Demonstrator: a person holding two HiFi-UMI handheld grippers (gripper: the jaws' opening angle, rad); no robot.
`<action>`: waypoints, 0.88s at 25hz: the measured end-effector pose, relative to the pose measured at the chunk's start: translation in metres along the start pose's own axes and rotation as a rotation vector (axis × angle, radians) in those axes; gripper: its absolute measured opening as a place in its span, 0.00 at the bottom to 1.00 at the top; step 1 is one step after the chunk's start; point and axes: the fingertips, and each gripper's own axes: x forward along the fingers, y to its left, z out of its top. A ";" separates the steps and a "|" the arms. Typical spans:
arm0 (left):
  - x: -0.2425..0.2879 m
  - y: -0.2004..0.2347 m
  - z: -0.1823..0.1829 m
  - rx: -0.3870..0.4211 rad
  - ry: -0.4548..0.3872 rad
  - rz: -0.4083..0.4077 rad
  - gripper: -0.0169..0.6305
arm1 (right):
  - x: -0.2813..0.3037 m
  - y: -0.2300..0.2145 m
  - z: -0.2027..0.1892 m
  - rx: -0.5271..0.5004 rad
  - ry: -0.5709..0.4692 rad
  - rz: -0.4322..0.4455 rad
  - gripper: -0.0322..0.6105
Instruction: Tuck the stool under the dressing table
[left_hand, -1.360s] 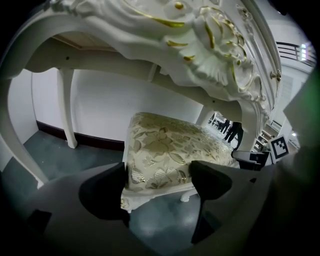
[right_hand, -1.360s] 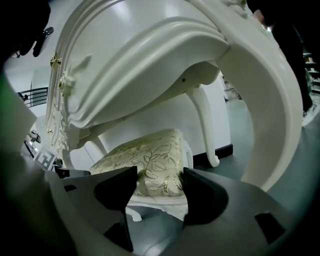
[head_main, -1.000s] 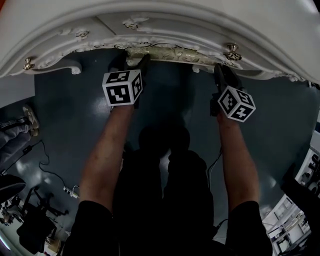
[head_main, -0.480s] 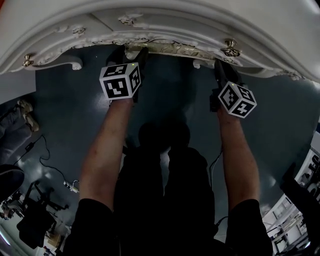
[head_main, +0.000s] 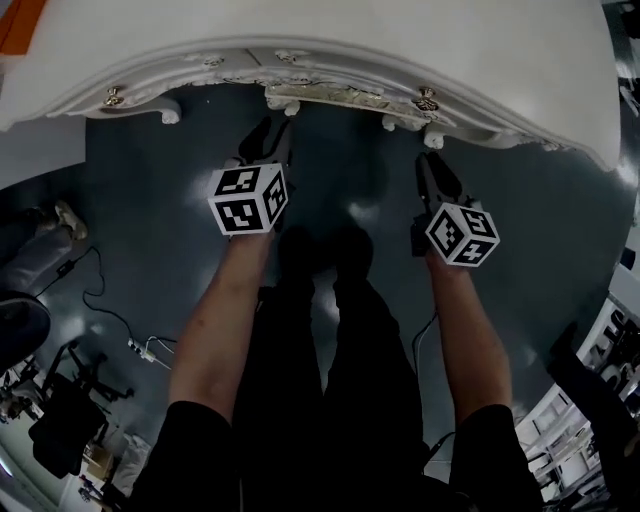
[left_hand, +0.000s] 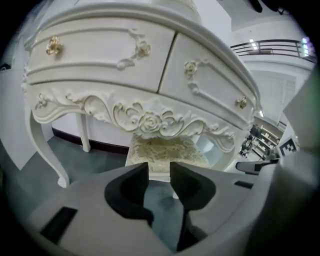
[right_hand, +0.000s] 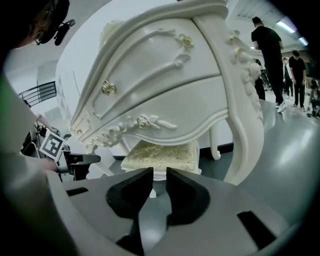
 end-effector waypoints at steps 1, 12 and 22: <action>-0.011 -0.006 0.006 0.002 -0.007 -0.010 0.22 | -0.009 0.009 0.006 -0.007 0.002 0.014 0.20; -0.111 -0.085 0.093 -0.008 -0.079 -0.069 0.04 | -0.099 0.086 0.088 -0.007 -0.062 0.134 0.18; -0.229 -0.142 0.170 0.049 -0.179 -0.130 0.04 | -0.186 0.152 0.174 -0.096 -0.119 0.244 0.16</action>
